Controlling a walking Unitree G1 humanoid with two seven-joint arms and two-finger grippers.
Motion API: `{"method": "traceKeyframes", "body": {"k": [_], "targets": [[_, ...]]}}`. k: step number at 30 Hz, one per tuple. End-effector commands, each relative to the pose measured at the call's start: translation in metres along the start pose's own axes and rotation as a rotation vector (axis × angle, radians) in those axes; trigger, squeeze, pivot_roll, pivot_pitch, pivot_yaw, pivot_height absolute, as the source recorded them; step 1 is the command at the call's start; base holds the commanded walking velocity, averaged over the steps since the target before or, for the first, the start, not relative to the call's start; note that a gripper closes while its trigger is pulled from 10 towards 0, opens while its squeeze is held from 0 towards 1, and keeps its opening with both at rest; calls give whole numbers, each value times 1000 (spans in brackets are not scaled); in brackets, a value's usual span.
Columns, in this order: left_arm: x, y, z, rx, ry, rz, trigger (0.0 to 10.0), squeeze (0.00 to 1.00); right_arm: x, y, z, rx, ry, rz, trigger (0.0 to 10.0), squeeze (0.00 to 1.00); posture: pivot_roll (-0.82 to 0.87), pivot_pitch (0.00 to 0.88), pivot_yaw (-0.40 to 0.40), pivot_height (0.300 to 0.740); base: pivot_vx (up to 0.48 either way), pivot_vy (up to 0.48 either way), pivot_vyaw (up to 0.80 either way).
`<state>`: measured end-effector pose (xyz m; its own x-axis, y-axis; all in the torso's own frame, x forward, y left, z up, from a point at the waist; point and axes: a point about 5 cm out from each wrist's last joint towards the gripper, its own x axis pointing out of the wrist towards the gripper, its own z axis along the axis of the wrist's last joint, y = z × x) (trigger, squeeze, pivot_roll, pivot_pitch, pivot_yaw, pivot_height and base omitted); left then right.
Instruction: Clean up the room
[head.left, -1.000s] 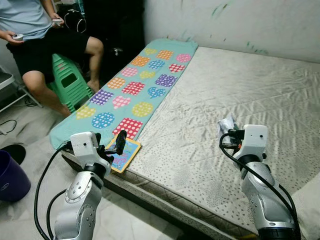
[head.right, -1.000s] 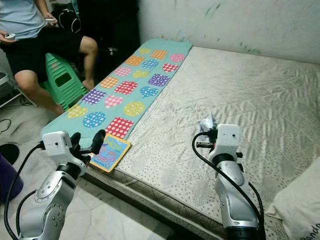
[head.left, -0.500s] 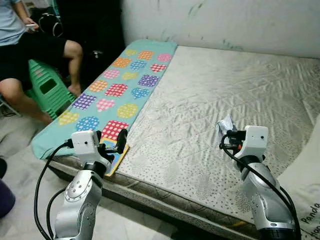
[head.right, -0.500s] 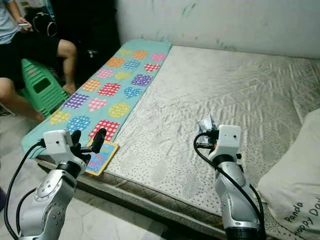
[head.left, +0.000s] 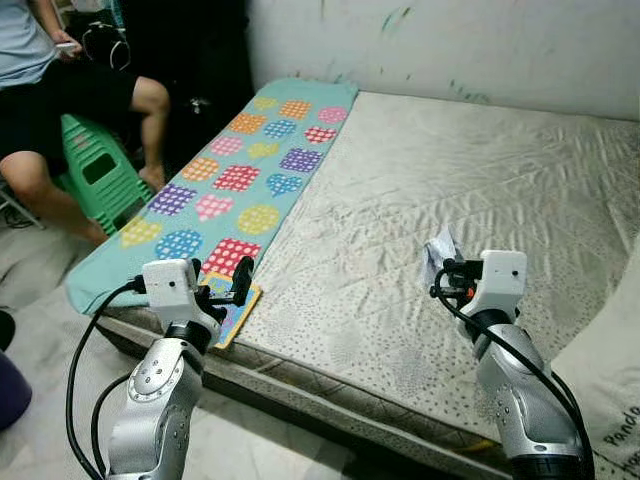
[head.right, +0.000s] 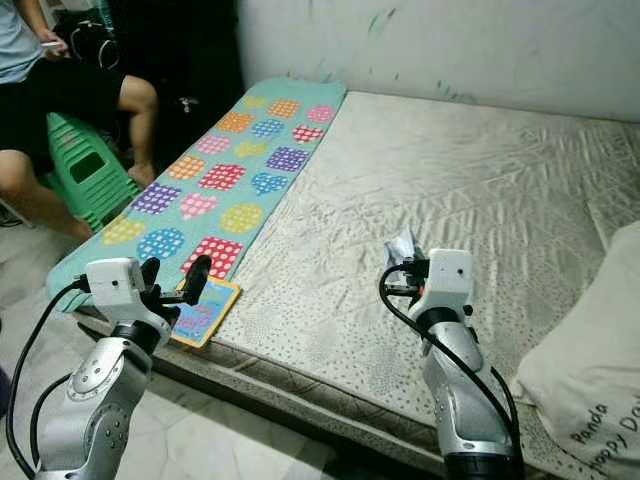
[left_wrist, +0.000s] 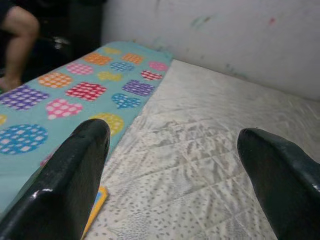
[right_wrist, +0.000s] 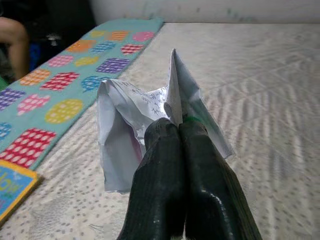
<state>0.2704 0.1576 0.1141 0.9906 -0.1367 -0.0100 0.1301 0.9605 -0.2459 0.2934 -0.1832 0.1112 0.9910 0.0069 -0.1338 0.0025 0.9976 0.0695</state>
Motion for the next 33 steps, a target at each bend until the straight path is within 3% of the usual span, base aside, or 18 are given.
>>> {"method": "traceKeyframes", "body": {"k": [1,13,33], "targets": [[1,1,2,34,-6,-4,10000,0,1,2,4,8,-13,7,10000,0,-85,17,81,740,0,0,-800],[2,1,1,27,-4,-5,10000,0,3,0,2,13,-2,0,10000,0,-83,2,77,740,0,0,-108],[8,1,5,-34,-27,-1,10000,0,9,2,2,18,-2,7,10000,0,-82,0,71,740,0,0,-619]]}}
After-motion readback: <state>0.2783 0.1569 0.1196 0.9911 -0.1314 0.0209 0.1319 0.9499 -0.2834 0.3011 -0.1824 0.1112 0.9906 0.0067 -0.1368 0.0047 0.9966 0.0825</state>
